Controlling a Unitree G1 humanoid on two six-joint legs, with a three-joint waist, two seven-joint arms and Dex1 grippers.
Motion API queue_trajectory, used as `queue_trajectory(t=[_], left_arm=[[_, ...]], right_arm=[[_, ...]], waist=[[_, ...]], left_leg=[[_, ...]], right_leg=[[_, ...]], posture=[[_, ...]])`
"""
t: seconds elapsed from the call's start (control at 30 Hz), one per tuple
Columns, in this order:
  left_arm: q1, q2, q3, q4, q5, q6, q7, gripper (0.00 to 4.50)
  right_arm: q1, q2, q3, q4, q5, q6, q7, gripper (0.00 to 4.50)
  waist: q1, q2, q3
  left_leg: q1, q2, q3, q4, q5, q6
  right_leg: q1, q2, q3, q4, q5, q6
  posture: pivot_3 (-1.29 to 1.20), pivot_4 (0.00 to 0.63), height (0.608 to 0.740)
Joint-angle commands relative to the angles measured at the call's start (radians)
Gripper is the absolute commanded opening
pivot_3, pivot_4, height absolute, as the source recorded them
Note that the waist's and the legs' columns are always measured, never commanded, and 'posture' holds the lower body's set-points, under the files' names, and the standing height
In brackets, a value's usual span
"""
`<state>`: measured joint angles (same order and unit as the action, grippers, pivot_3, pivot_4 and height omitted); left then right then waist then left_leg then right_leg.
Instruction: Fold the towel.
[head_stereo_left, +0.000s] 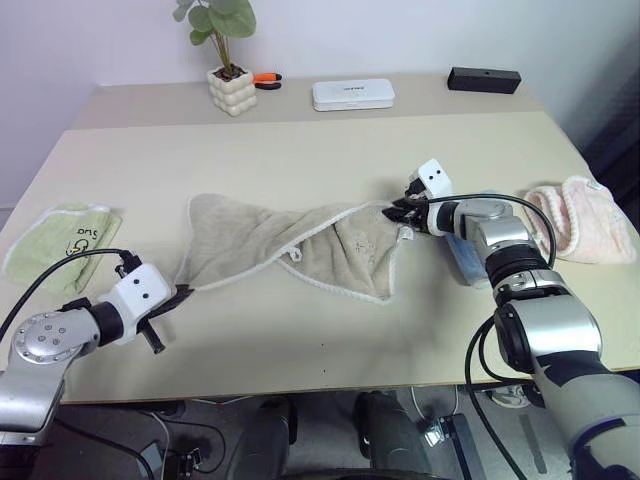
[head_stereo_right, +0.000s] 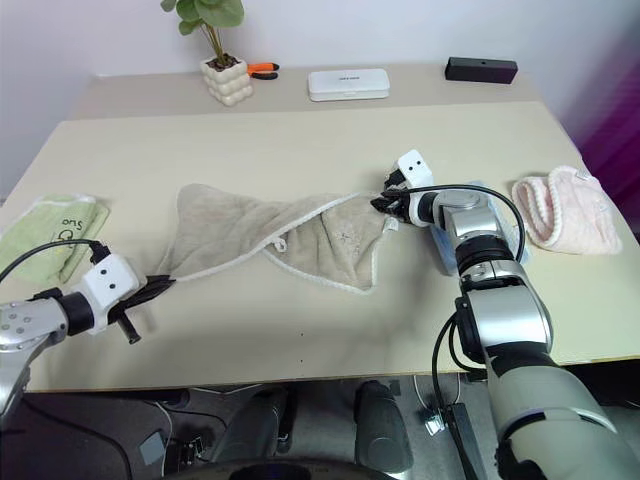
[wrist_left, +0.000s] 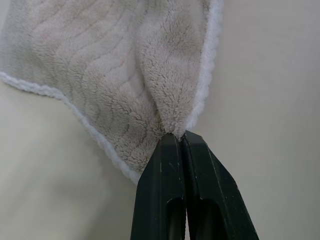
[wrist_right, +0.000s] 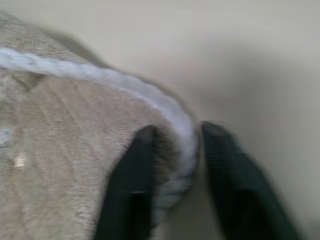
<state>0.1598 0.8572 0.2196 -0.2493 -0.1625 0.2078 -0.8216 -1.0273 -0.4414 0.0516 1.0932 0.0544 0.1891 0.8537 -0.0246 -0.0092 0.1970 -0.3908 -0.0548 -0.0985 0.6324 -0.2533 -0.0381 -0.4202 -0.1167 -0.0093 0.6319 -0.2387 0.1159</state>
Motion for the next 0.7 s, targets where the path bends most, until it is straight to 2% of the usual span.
queue_trajectory(t=[0.03, 0.13, 0.3, 0.37, 0.43, 0.5, 0.53, 0.6, 0.7], left_arm=[[0.004, -0.006, 0.032, -0.002, -0.007, -0.018, 0.006, 0.00], [-0.051, -0.021, 0.031, 0.042, 0.000, -0.056, 0.025, 0.00], [-0.403, -0.061, 0.006, 0.298, 0.056, -0.144, 0.150, 0.00], [-0.622, -0.069, 0.003, 0.468, 0.097, -0.176, 0.250, 0.00], [-0.915, -0.061, 0.018, 0.683, 0.133, -0.232, 0.393, 0.00], [-1.102, -0.045, 0.031, 0.829, 0.137, -0.286, 0.458, 0.00], [-1.156, -0.028, 0.032, 0.880, 0.139, -0.315, 0.462, 0.00], [-1.192, 0.000, 0.039, 0.930, 0.118, -0.340, 0.422, 0.00], [-1.115, 0.041, 0.067, 0.875, 0.045, -0.318, 0.298, 0.00]], right_arm=[[-0.007, -0.021, -0.021, -0.056, -0.002, -0.021, -0.004, 0.05], [-0.011, -0.045, -0.012, -0.095, -0.030, -0.079, -0.040, 0.05], [-0.116, -0.082, -0.009, -0.080, -0.097, -0.259, -0.160, 0.05], [-0.187, -0.095, -0.015, -0.056, -0.115, -0.314, -0.203, 0.05], [-0.282, -0.118, -0.028, -0.055, -0.123, -0.373, -0.244, 0.05], [-0.342, -0.134, -0.046, -0.070, -0.107, -0.407, -0.245, 0.05], [-0.354, -0.141, -0.055, -0.096, -0.090, -0.420, -0.220, 0.05], [-0.337, -0.148, -0.067, -0.174, -0.049, -0.421, -0.140, 0.05], [-0.218, -0.159, -0.068, -0.399, 0.042, -0.350, 0.011, 0.05]], waist=[[0.000, 0.000, 0.000], [0.003, 0.000, 0.000], [0.008, 0.000, 0.001], [0.005, -0.001, 0.001], [0.005, -0.003, 0.003], [-0.003, -0.006, 0.003], [-0.013, -0.006, 0.002], [-0.026, -0.006, 0.001], [-0.047, -0.006, 0.000]], left_leg=[[0.000, 0.000, 0.000, 0.000, 0.000, 0.000], [0.000, 0.000, 0.002, 0.000, 0.000, 0.000], [-0.001, 0.000, 0.003, 0.001, 0.002, -0.003], [-0.001, 0.000, 0.005, 0.001, 0.003, -0.004], [-0.001, 0.000, 0.006, 0.001, 0.003, -0.004], [-0.007, 0.001, 0.004, 0.001, 0.005, -0.007], [-0.009, 0.001, 0.006, 0.002, 0.007, -0.011], [-0.008, 0.001, 0.010, -0.002, 0.006, -0.009], [-0.003, -0.001, 0.015, -0.003, 0.000, -0.001]], right_leg=[[0.000, 0.000, 0.000, 0.000, 0.000, 0.000], [-0.001, 0.000, 0.002, 0.000, 0.000, 0.000], [-0.004, 0.000, 0.002, 0.001, 0.004, 0.000], [-0.004, 0.000, 0.003, 0.001, 0.006, 0.000], [-0.005, 0.001, 0.003, 0.002, 0.006, 0.000], [-0.011, 0.002, 0.003, 0.002, 0.007, 0.000], [-0.013, 0.001, 0.003, 0.002, 0.008, 0.001], [-0.013, -0.001, 0.003, 0.000, 0.008, 0.002], [-0.012, -0.003, 0.003, -0.002, 0.008, 0.003]], posture=[[0.00, 0.150, 0.740], [0.00, 0.150, 0.740], [0.00, 0.150, 0.740], [0.00, 0.150, 0.740], [0.00, 0.150, 0.740], [0.00, 0.150, 0.740], [0.00, 0.150, 0.740], [0.00, 0.150, 0.740], [0.00, 0.150, 0.740]])
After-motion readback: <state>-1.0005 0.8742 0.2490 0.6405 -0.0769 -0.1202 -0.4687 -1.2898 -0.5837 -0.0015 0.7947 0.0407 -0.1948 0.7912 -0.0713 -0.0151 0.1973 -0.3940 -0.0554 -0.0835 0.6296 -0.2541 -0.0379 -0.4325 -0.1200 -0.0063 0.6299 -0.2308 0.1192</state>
